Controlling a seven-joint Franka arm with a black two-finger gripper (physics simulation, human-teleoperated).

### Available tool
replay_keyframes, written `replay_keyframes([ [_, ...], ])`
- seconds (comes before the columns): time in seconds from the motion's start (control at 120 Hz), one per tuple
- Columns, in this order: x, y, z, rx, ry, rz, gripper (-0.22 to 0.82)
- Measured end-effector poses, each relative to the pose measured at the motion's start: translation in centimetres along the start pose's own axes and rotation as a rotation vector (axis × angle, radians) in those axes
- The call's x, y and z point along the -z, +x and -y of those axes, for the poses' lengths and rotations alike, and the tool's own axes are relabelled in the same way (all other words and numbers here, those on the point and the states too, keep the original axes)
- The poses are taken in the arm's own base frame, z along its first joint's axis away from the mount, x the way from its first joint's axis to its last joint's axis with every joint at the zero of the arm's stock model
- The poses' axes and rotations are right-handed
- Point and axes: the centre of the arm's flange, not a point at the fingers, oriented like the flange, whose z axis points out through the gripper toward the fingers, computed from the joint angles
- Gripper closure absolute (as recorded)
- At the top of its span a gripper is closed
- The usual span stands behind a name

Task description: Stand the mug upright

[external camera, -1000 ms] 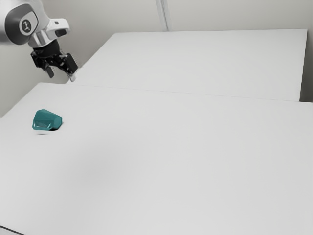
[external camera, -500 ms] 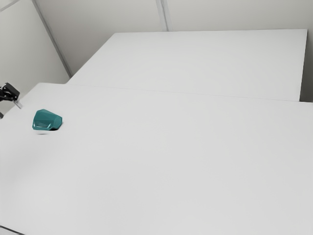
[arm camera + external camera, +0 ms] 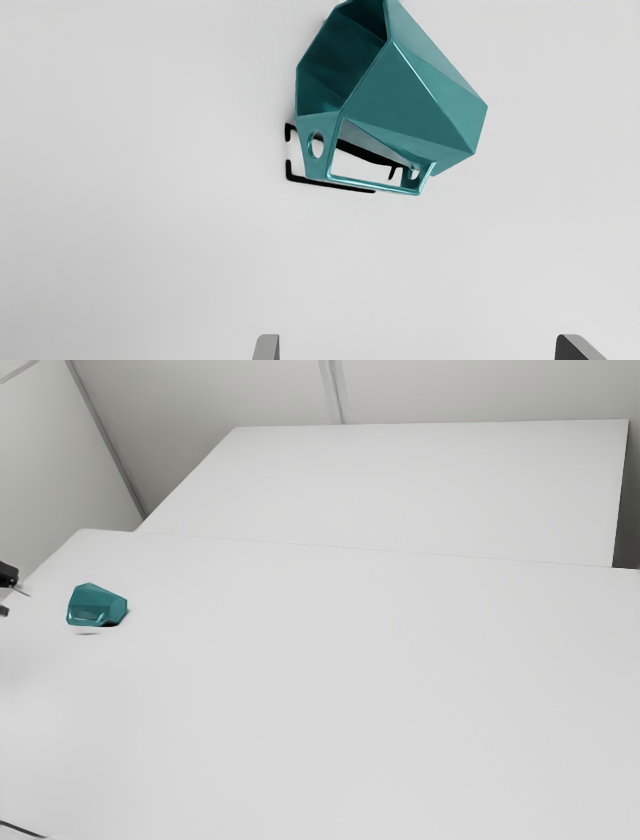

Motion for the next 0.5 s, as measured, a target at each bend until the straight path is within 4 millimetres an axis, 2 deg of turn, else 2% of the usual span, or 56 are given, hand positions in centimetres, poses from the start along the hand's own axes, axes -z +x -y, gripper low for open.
replay_keyframes([
  [0.067, -0.3, 0.6, 0.6, -0.050, -0.035, -0.019, 0.00],
  [0.225, -2.4, 2.5, 1.6, -0.175, -0.111, -0.050, 0.00],
  [0.367, -4.3, 3.3, 3.4, -0.244, -0.145, -0.073, 0.00],
  [0.5, -5.7, 4.5, 3.8, -0.317, -0.173, -0.106, 0.00],
])
